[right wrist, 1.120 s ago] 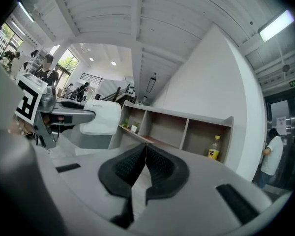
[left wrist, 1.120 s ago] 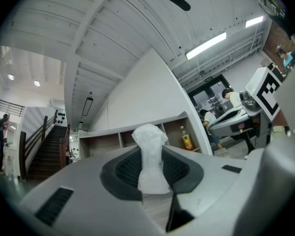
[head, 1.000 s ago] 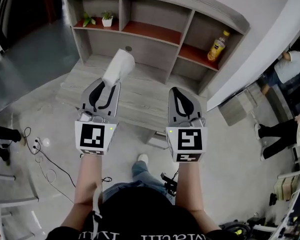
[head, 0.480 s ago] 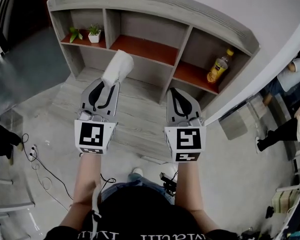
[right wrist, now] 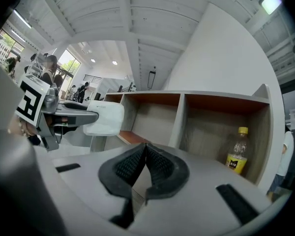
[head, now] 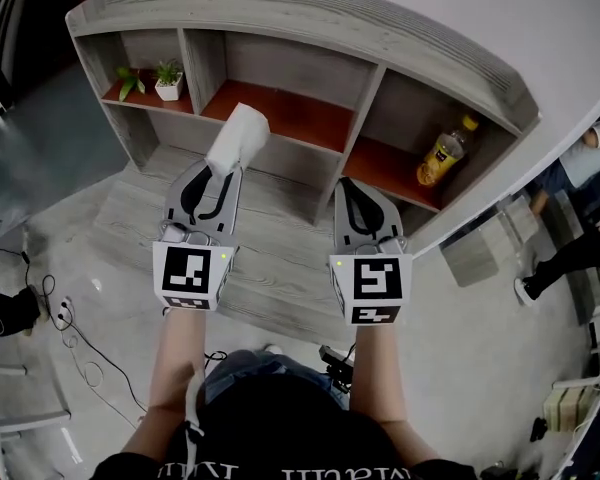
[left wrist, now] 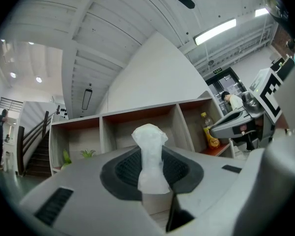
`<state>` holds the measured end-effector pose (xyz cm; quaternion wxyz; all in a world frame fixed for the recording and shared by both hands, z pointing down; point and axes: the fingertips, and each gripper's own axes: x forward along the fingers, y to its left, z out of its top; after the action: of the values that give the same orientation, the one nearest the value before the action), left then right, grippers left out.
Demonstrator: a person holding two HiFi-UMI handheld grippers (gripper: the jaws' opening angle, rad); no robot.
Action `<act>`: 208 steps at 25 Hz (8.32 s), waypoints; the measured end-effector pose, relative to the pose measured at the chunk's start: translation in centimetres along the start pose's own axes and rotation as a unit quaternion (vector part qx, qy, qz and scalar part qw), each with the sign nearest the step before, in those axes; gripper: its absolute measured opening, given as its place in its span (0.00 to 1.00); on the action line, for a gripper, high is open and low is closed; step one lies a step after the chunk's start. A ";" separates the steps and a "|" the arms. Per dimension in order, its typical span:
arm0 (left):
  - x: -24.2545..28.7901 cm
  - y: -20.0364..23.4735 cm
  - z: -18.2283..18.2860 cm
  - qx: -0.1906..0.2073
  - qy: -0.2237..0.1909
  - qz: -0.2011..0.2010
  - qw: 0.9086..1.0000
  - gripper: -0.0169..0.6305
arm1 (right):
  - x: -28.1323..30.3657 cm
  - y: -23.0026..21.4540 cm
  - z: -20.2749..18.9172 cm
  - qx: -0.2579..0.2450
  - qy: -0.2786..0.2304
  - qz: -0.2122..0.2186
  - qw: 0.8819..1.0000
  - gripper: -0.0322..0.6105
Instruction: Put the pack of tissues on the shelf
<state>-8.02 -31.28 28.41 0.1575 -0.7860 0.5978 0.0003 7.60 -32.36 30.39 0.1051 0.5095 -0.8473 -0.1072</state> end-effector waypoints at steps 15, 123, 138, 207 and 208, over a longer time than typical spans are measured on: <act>3.5 0.6 -1.7 -0.048 -0.004 -0.036 0.998 0.18 | 2.7 -0.2 -0.6 -0.003 0.011 -0.022 1.000 0.08; 11.6 0.2 -14.3 -0.710 0.107 0.033 0.695 0.53 | 5.7 -1.7 -3.0 -0.035 0.081 -0.045 0.995 0.08; 13.3 0.8 -14.9 -0.694 0.109 0.044 0.711 0.53 | 5.9 -1.7 -2.6 -0.047 0.080 -0.033 0.995 0.08; 1.8 3.3 2.6 -0.041 -0.068 -0.140 0.987 0.05 | -0.6 0.6 4.8 0.012 -0.027 -0.116 0.993 0.07; 1.8 3.3 2.7 -0.045 -0.069 -0.141 0.987 0.05 | -0.8 0.5 4.8 0.011 -0.027 -0.118 0.993 0.07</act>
<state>-10.11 -33.06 24.73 0.1616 -0.8668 0.4680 0.0595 6.16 -31.04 25.87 0.0629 0.6037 -0.7851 -0.1236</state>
